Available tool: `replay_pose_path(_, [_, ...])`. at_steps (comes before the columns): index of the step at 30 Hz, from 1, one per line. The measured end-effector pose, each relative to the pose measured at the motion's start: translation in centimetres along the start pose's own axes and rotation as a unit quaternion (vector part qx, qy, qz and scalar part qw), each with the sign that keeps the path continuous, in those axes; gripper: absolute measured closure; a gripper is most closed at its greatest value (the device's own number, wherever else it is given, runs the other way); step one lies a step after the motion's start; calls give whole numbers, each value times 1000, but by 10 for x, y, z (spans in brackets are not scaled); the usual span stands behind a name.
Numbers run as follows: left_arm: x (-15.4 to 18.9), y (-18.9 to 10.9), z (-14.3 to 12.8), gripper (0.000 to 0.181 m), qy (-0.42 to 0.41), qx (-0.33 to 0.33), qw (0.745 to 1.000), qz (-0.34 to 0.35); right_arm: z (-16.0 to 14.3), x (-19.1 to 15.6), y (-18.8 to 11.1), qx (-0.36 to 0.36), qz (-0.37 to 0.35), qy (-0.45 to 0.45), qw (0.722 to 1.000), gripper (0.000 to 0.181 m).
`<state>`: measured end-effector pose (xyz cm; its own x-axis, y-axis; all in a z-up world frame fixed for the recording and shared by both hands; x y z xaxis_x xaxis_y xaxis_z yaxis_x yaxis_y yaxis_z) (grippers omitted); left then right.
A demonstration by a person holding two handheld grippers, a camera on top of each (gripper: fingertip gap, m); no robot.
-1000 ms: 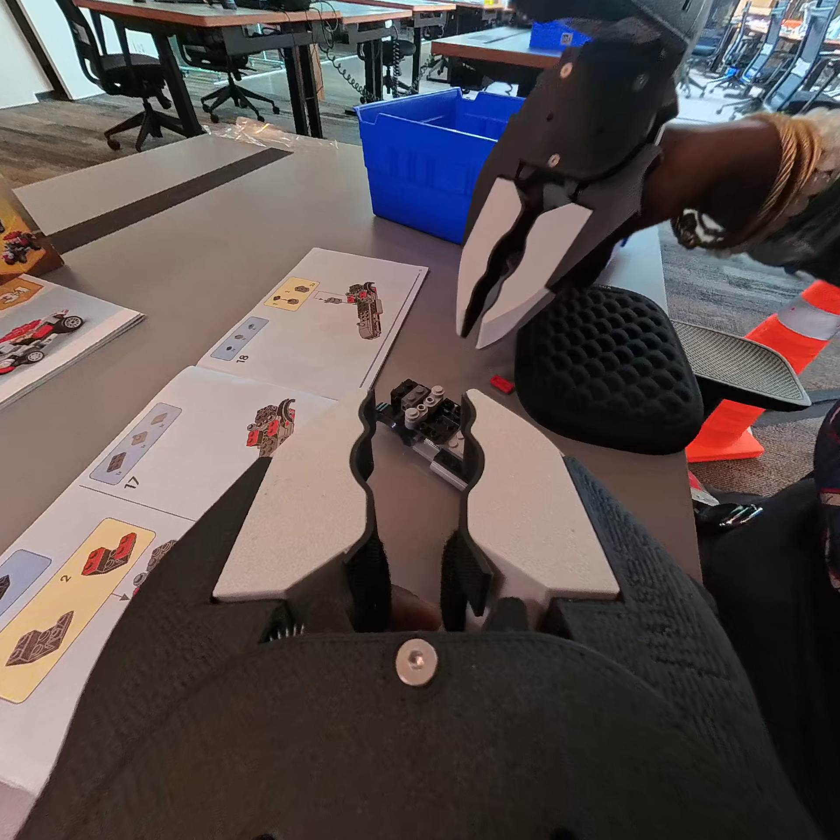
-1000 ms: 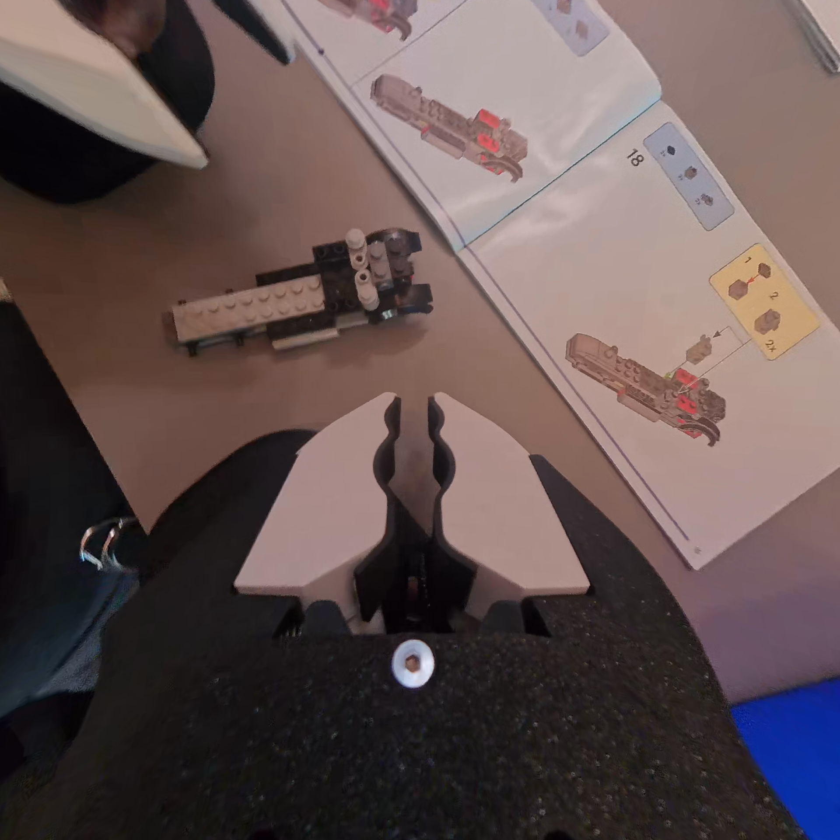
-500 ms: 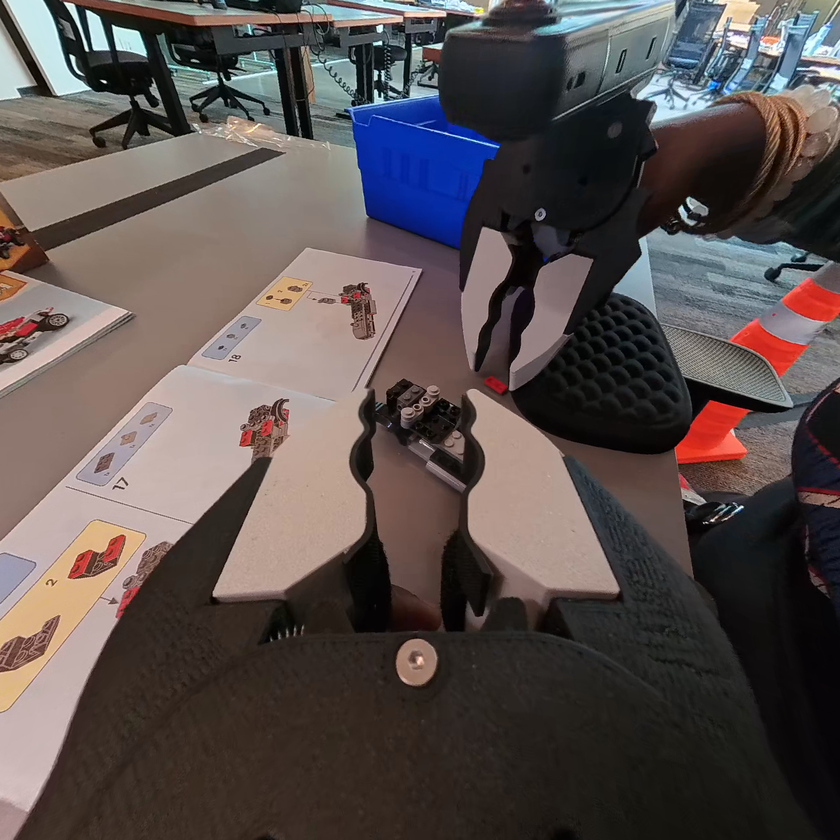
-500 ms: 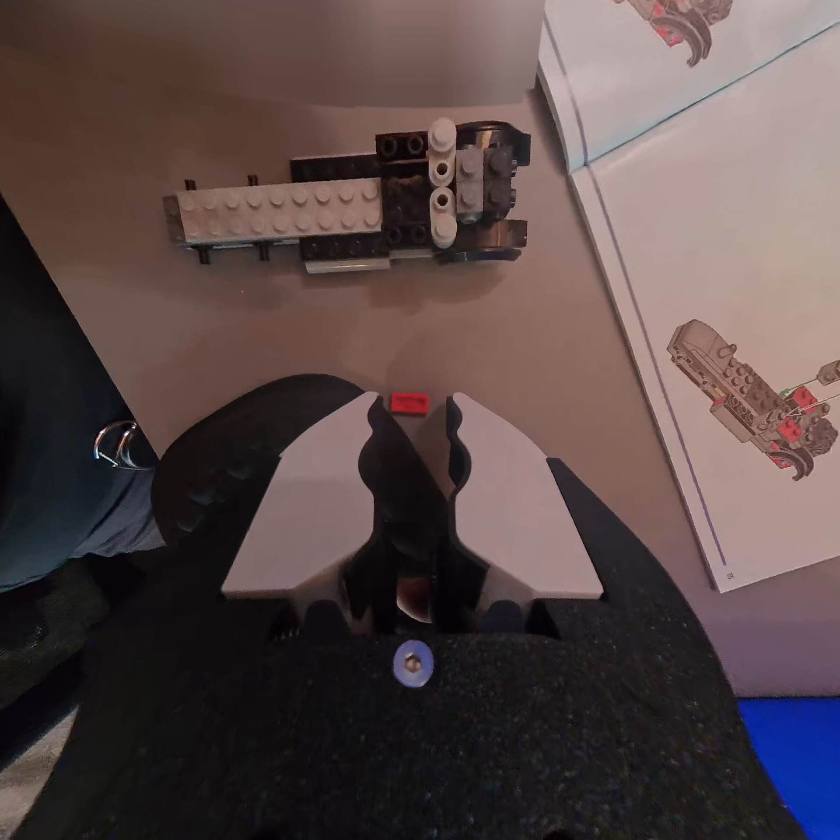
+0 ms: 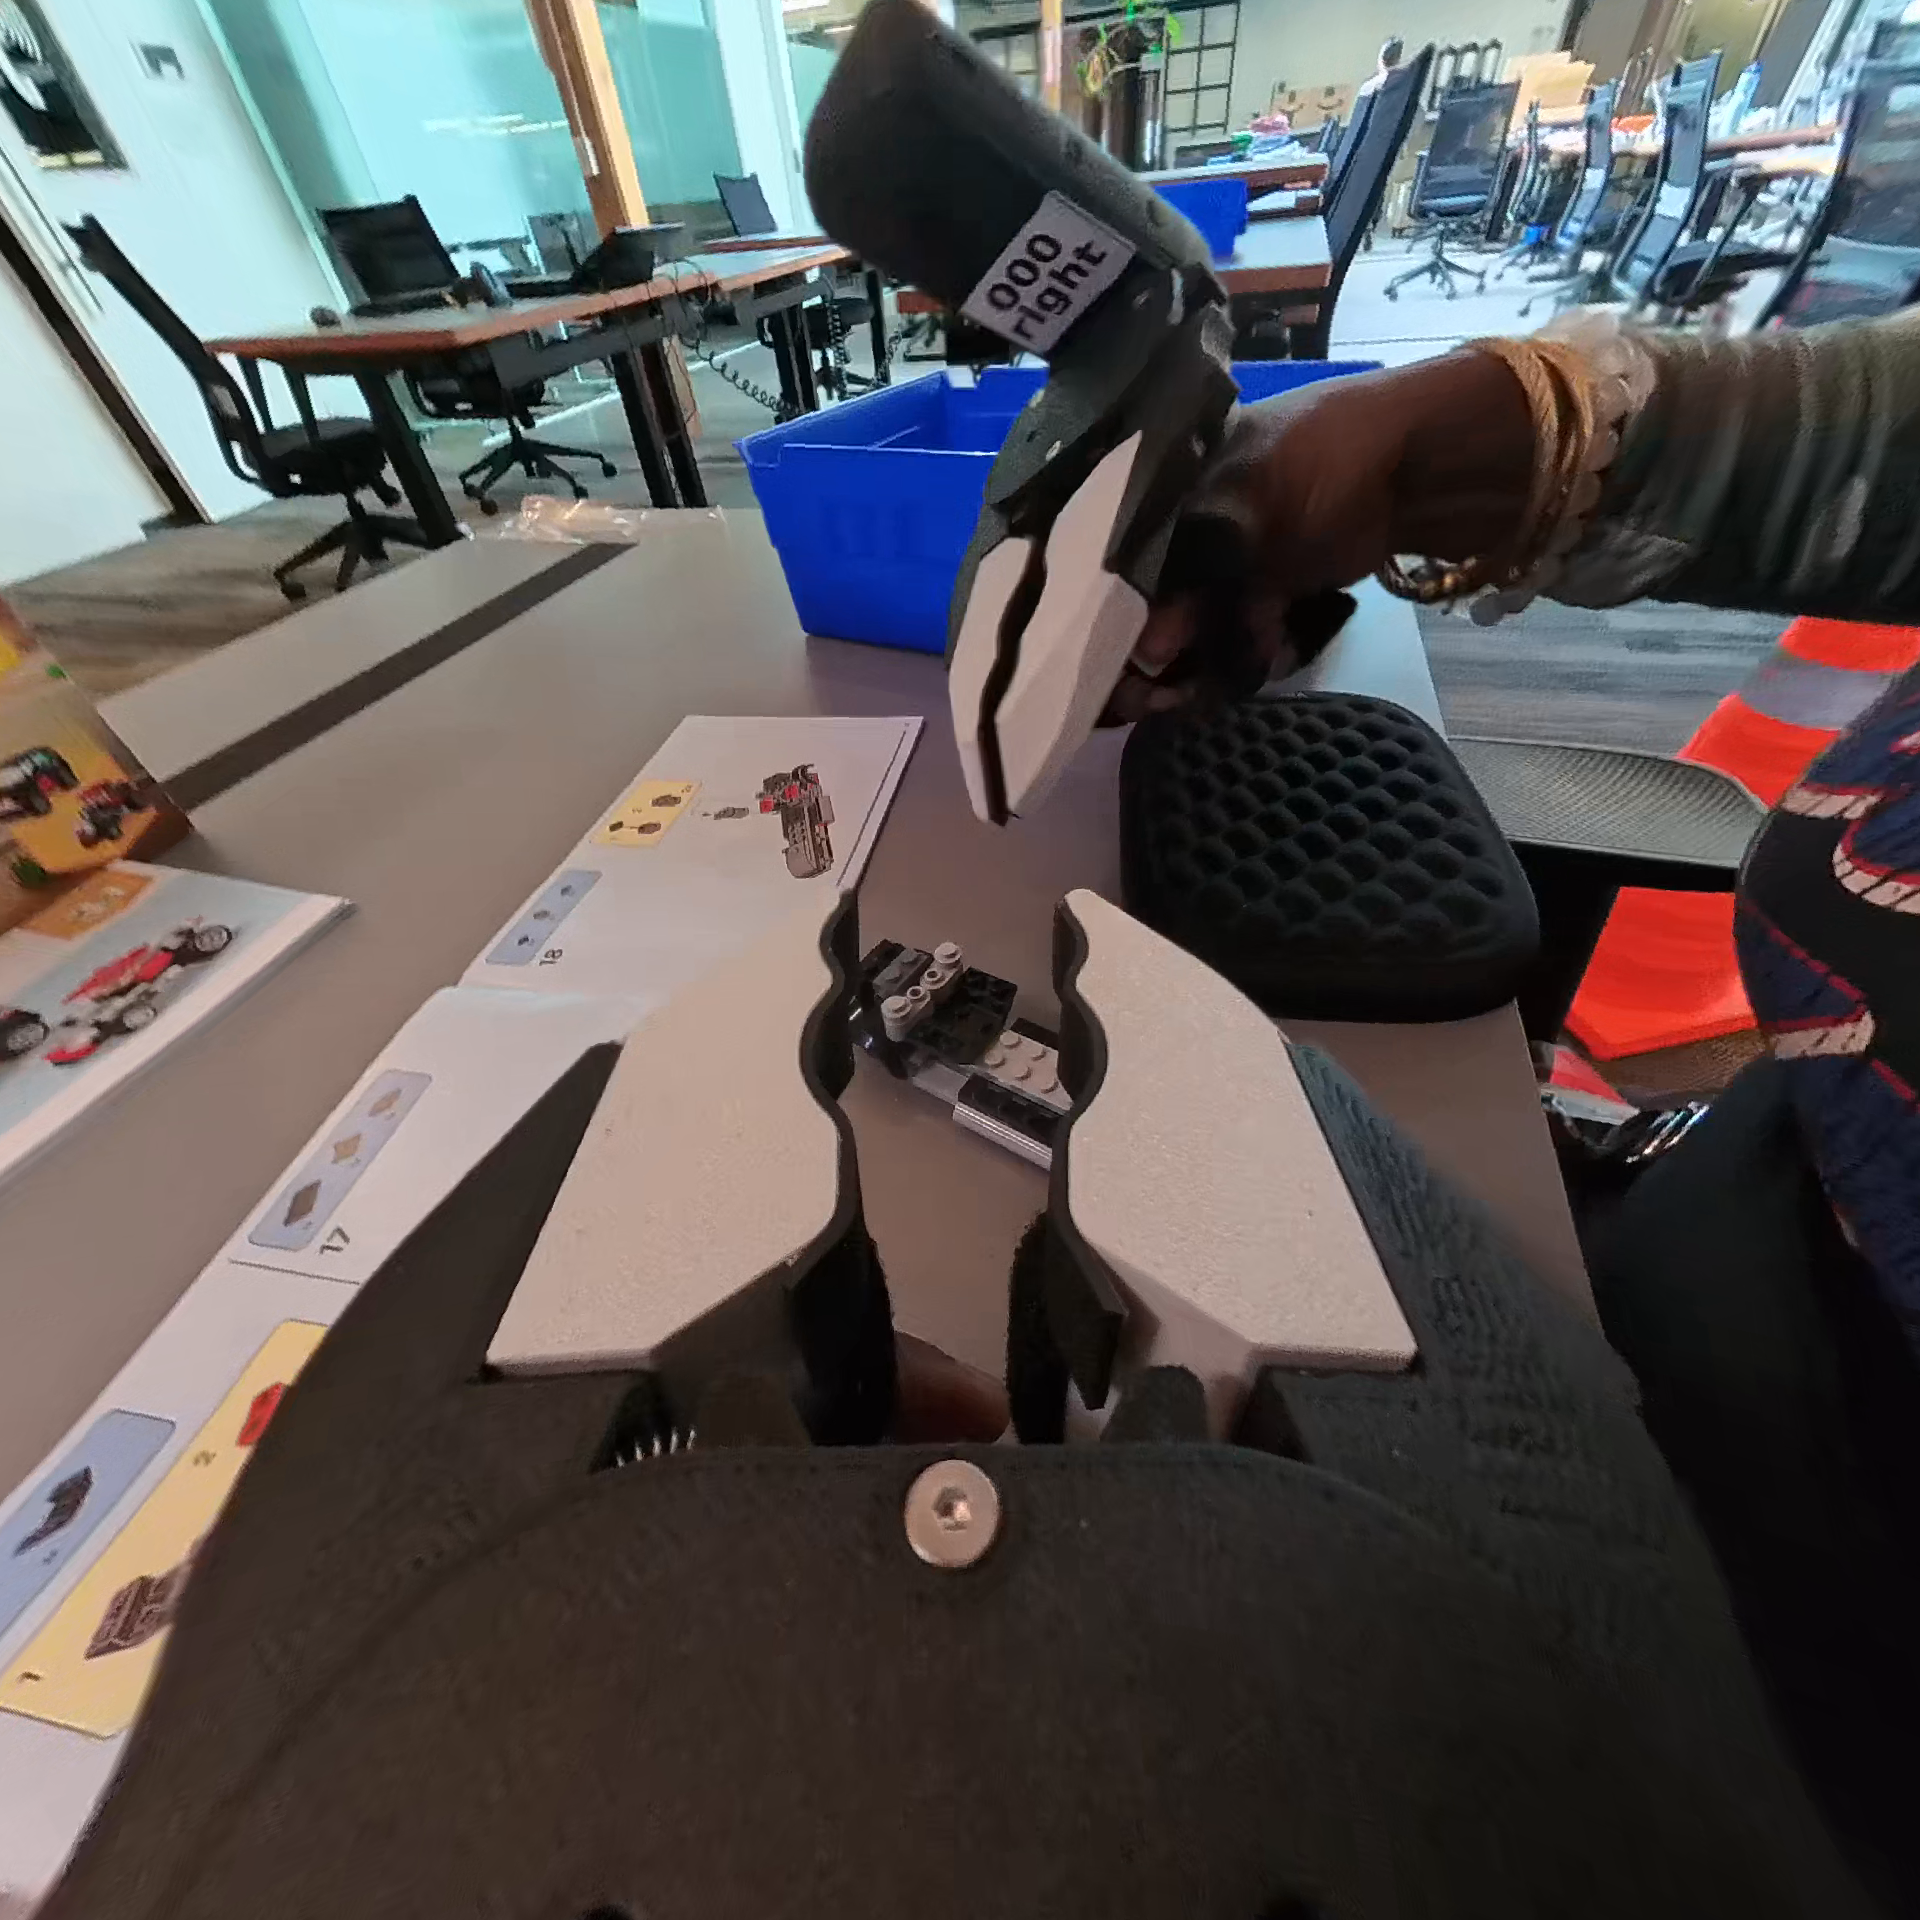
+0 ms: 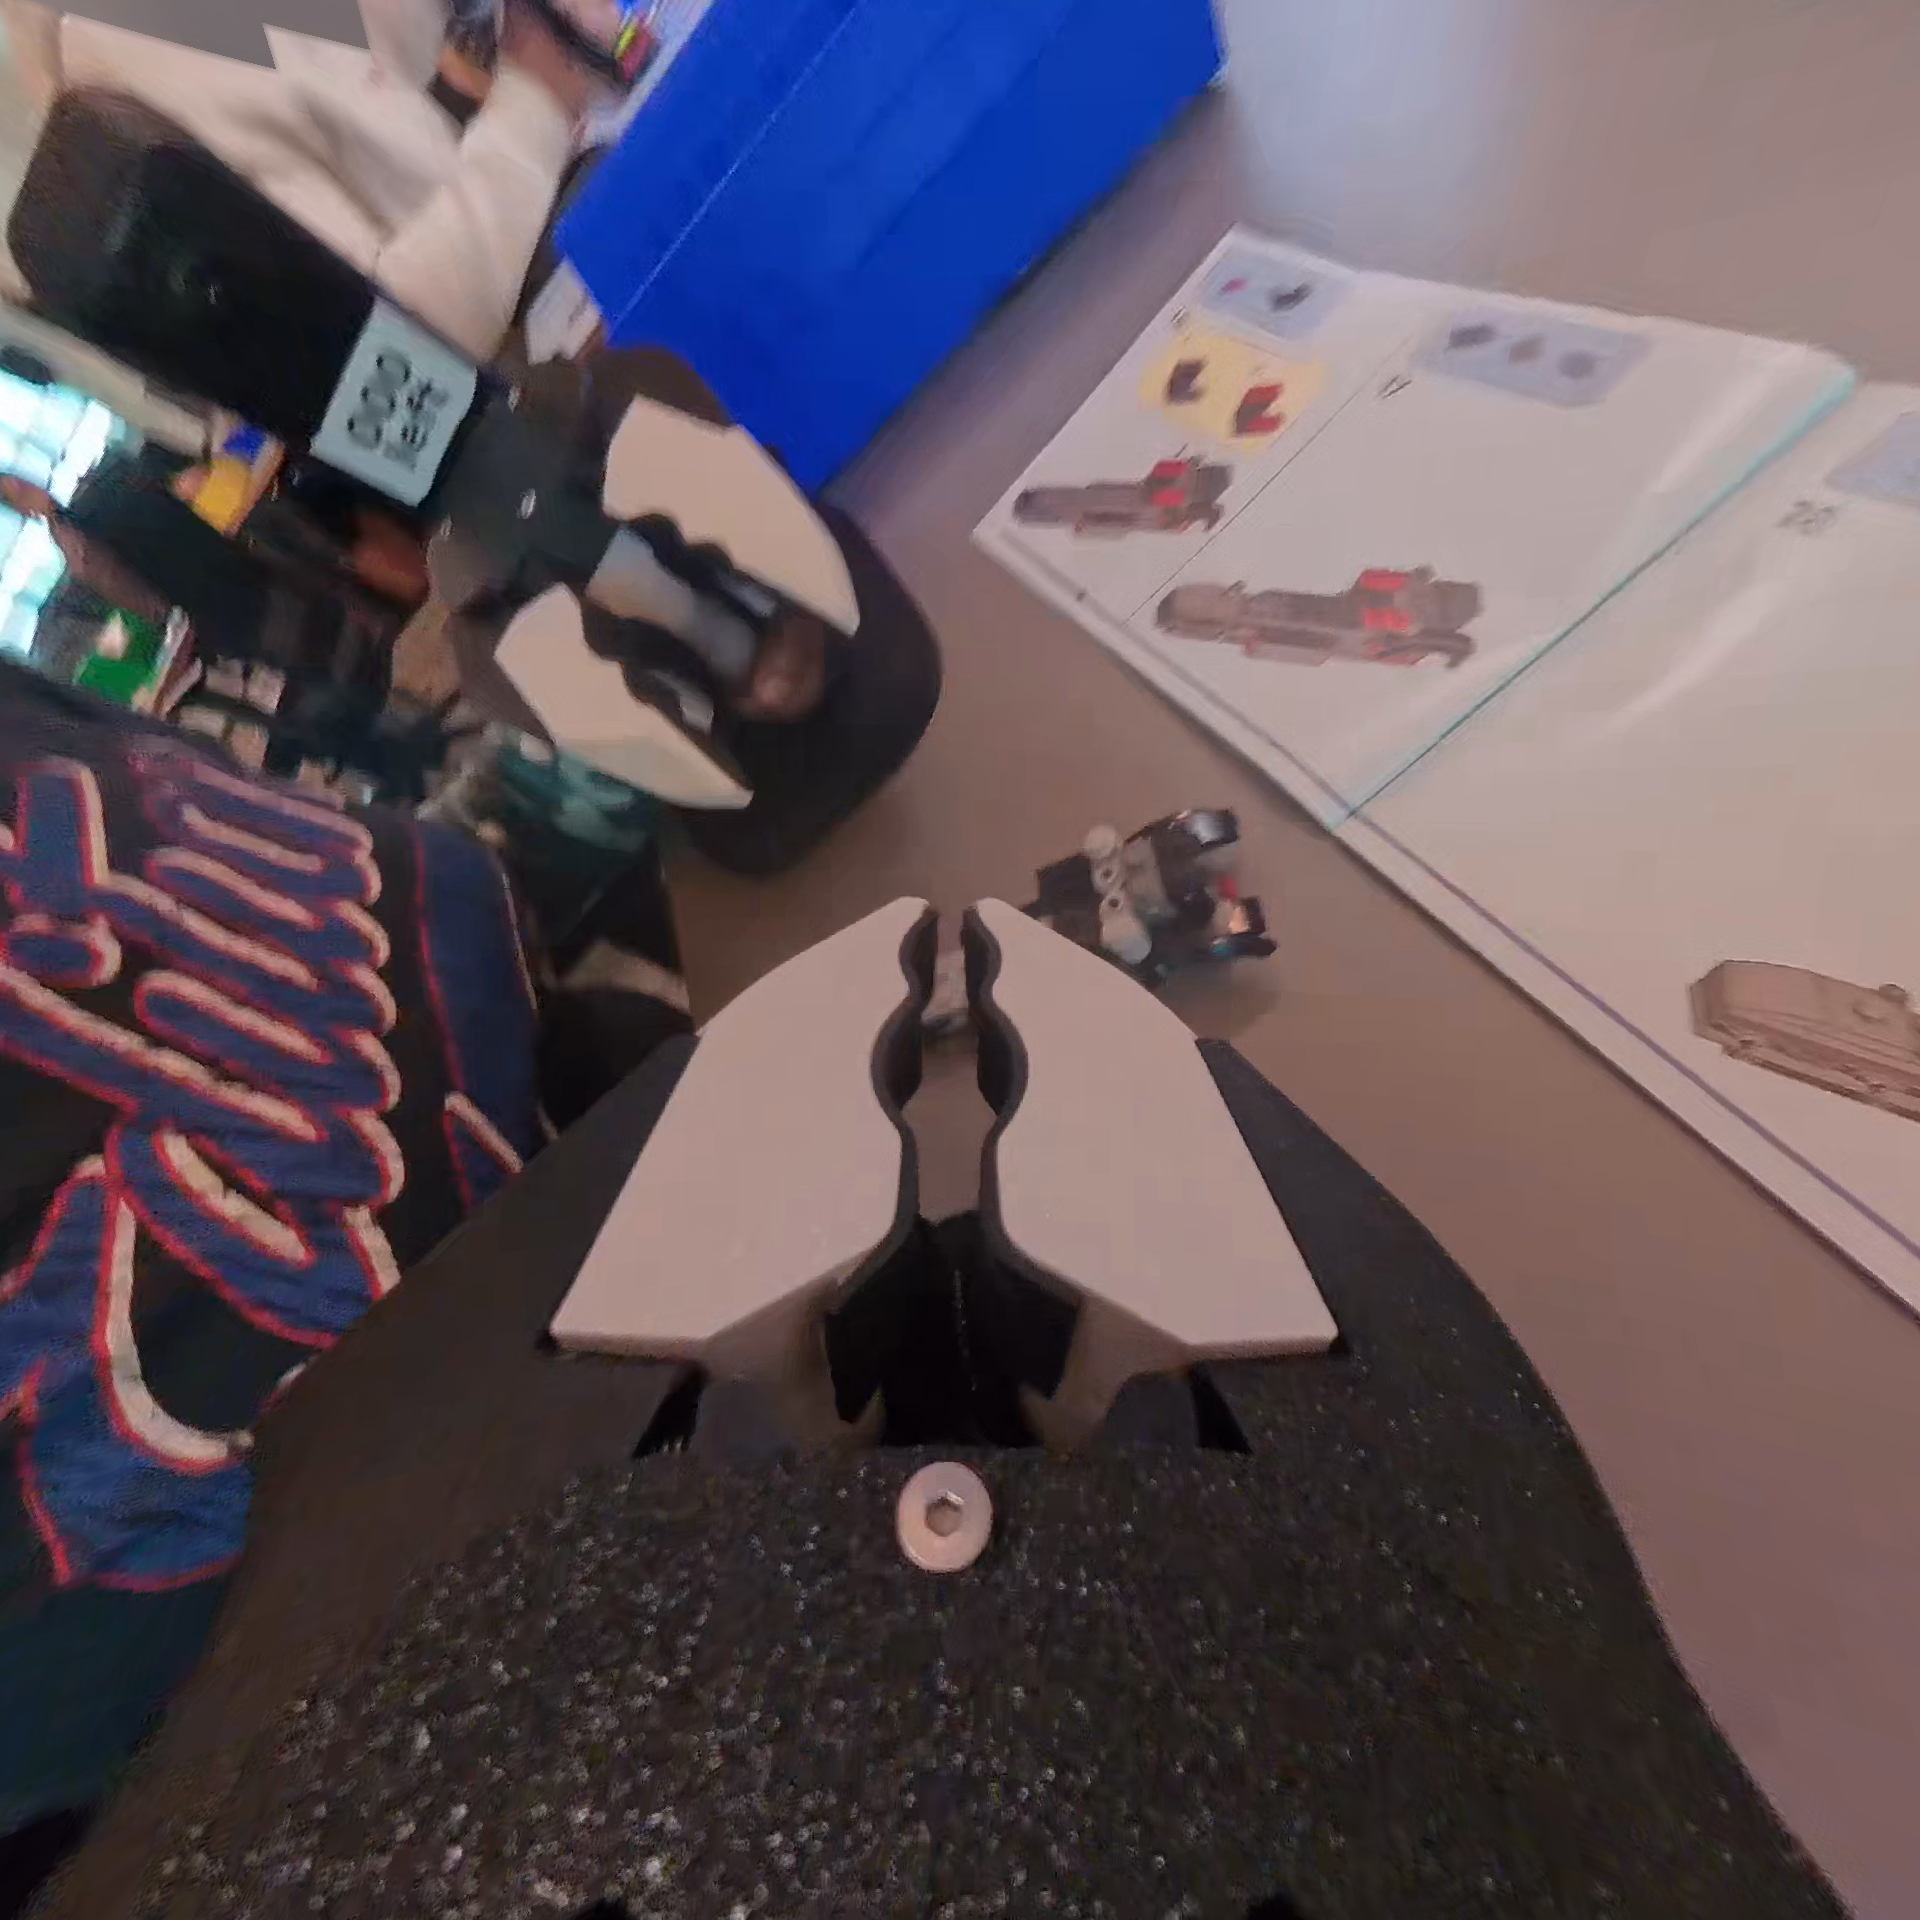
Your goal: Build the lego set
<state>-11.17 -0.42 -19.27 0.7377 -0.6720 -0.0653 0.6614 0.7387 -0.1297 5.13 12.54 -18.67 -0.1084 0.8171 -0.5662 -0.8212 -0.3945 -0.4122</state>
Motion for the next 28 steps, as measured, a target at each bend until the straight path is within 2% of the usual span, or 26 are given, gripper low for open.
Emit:
replay_pose_path(2, [5, 0, 0, 146, 23, -4, 1000, -3, -8, 1, -1, -82, -55, -49, 994, 165])
replay_pose_path(5, [9, 3, -3, 146, 48, -18, 999, 7, -22, 3, -3, -228, -172, -105, 953, 155])
replay_pose_path(7, [10, 5, -4, 146, 58, -27, 998, 12, -30, 1, 3, -276, -205, -106, 933, 155])
replay_pose_path(11, [10, 6, -5, 146, 61, -35, 997, 14, -36, 1, 14, -282, -238, -92, 925, 157])
replay_pose_path(13, [10, 6, -5, 146, 60, -32, 998, 13, -37, 3, 15, -273, -260, -95, 921, 172])
replay_pose_path(17, [9, 5, -4, 146, 53, -26, 998, 11, -37, 6, 12, -246, -249, -71, 934, 172])
replay_pose_path(19, [8, 4, -3, 145, 50, -18, 999, 11, -33, 7, 11, -199, -223, -50, 953, 173])
replay_pose_path(21, [7, 1, 0, 145, 61, 1, 998, 13, -21, 3, 11, -119, -171, -34, 977, 173])
replay_pose_path(24, [5, -6, 8, 143, 104, 46, 993, 36, 5, -12, 12, 35, -33, 7, 999, 173])
replay_pose_path(26, [4, -12, 18, 143, 132, 82, 987, 49, 18, -19, 15, 120, 87, 55, 987, 173])
replay_pose_path(28, [2, -17, 29, 143, 151, 117, 980, 55, 27, -22, 23, 174, 203, 113, 957, 173])
Point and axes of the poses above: each gripper's, where its closed fingertips meet, y out along the fingers, z out of its top, x = y × z across the jaws, the point moved 9 cm from there along -y, back along the fingers, and after that the axes turned 3 degrees about x, right-handed, at the moved point
